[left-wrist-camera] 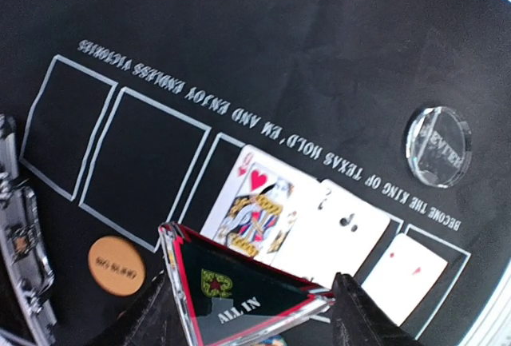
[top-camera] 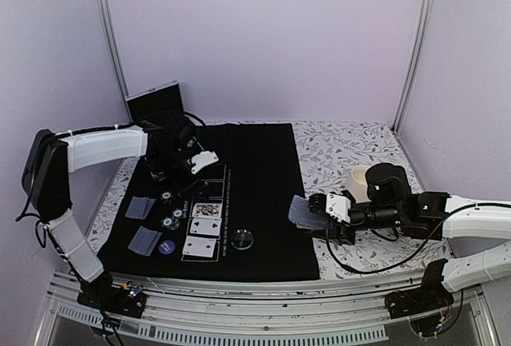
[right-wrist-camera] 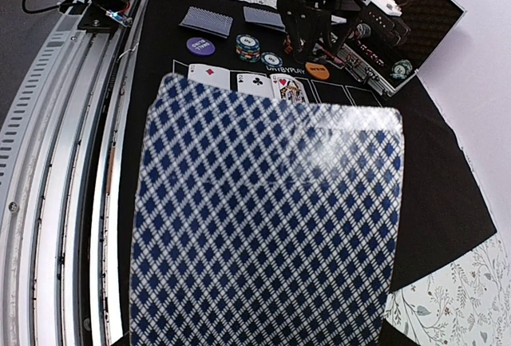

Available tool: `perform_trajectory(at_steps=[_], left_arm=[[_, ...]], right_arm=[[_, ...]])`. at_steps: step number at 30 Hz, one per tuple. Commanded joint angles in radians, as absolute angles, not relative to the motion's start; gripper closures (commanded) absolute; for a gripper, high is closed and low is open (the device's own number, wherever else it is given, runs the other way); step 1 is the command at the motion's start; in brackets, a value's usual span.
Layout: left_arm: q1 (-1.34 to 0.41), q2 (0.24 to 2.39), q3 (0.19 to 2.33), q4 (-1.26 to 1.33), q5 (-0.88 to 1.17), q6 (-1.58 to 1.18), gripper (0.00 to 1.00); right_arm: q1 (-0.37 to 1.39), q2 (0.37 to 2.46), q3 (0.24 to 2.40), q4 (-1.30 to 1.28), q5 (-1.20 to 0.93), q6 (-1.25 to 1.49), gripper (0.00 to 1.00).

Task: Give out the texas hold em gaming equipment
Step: Place the all-in button in the small blind area.

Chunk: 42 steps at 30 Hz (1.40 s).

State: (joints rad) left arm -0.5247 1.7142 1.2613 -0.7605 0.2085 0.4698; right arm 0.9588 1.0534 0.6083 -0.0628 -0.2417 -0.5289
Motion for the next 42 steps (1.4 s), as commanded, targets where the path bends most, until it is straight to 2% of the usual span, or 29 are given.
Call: perform_trajectory(at_steps=[1,11,24,29,32,36,42], left_arm=[[-0.546,1.749,1.288,-0.705,0.219,0.450,0.73],[-0.577,1.732,1.263,-0.731,0.176,0.406,0.75],[-0.838,1.590,1.169,-0.854,0.068,-0.057,0.76],[-0.910,1.524,1.108,-0.914,0.035,-0.297,0.72],[-0.921,1.497,1.067,-0.968,0.007,-0.404,0.72],[-0.924,1.462,0.996,-1.023,-0.055,-0.536,0.76],[-0.916,1.452,0.912,-1.010,-0.150,-0.595,0.78]], right_arm=[[0.950,1.021,0.625,-0.088,-0.224,-0.498,0.43],[0.945,0.997,0.609,-0.099,-0.207,-0.483,0.43],[0.934,1.003,0.610,-0.112,-0.207,-0.495,0.43],[0.934,1.000,0.610,-0.114,-0.208,-0.498,0.43],[0.933,1.003,0.613,-0.114,-0.209,-0.501,0.43],[0.934,1.006,0.613,-0.114,-0.212,-0.501,0.43],[0.934,1.009,0.612,-0.113,-0.217,-0.499,0.43]])
